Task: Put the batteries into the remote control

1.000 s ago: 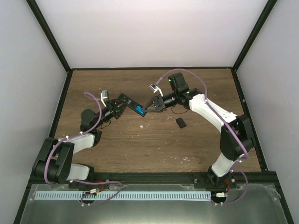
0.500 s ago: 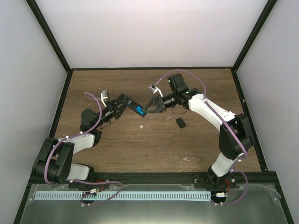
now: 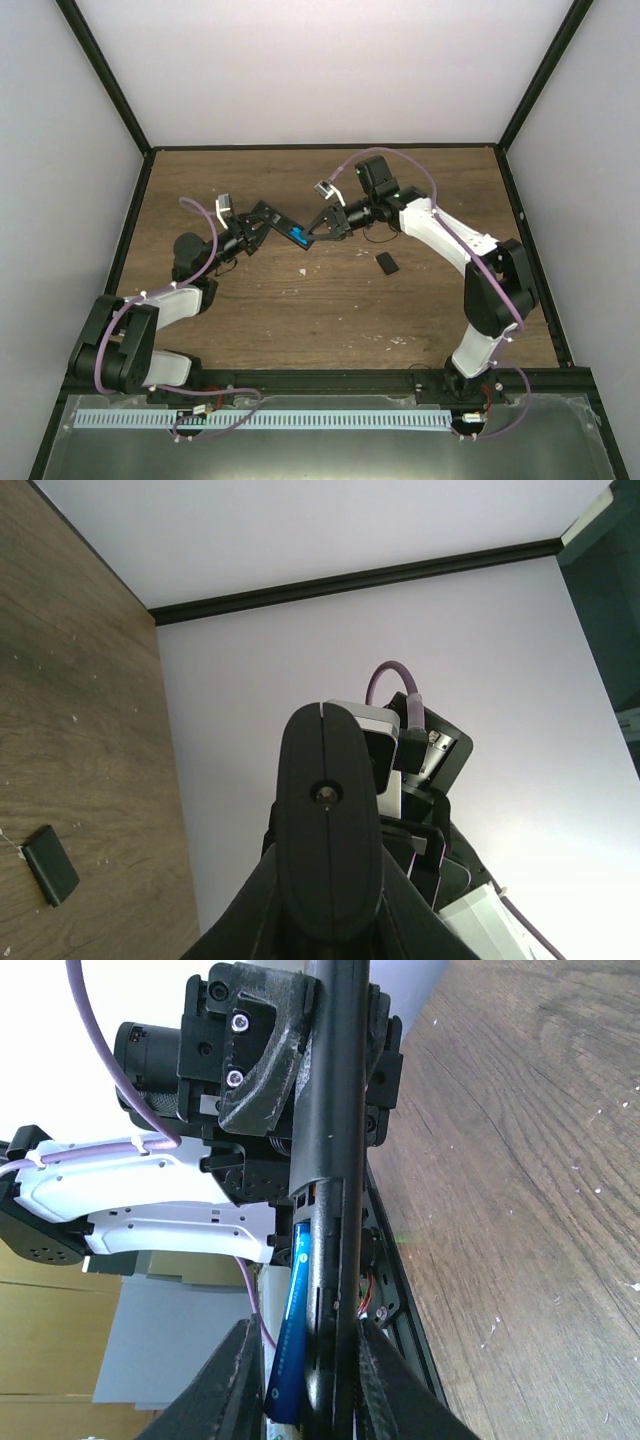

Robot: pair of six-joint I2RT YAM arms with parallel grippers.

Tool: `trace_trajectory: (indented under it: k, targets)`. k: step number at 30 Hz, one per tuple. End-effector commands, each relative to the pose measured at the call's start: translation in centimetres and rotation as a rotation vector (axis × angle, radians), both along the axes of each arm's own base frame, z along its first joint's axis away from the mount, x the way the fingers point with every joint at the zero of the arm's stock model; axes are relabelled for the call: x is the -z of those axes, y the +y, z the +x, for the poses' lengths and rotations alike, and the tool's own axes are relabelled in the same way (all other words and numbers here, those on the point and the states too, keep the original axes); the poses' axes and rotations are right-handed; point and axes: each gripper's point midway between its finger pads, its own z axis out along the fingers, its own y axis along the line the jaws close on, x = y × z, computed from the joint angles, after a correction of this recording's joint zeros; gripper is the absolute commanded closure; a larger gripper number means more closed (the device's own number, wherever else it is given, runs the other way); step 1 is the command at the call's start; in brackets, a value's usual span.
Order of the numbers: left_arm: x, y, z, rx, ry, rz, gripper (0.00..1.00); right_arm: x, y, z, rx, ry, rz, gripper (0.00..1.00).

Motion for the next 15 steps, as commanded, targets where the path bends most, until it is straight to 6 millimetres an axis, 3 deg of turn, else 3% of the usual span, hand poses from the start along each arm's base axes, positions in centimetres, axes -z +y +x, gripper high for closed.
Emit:
trace_trajectory:
  k: [1, 15]
  targets:
    - [-1.29, -0.05, -0.02, -0.007, -0.057, 0.005, 1.00, -1.53, 0.81, 0.07, -0.025, -0.045, 0.031, 0.83]
    - [-1.52, -0.12, -0.12, -0.001, -0.069, 0.005, 1.00, -1.24, 0.93, 0.43, -0.016, -0.064, 0.026, 0.94]
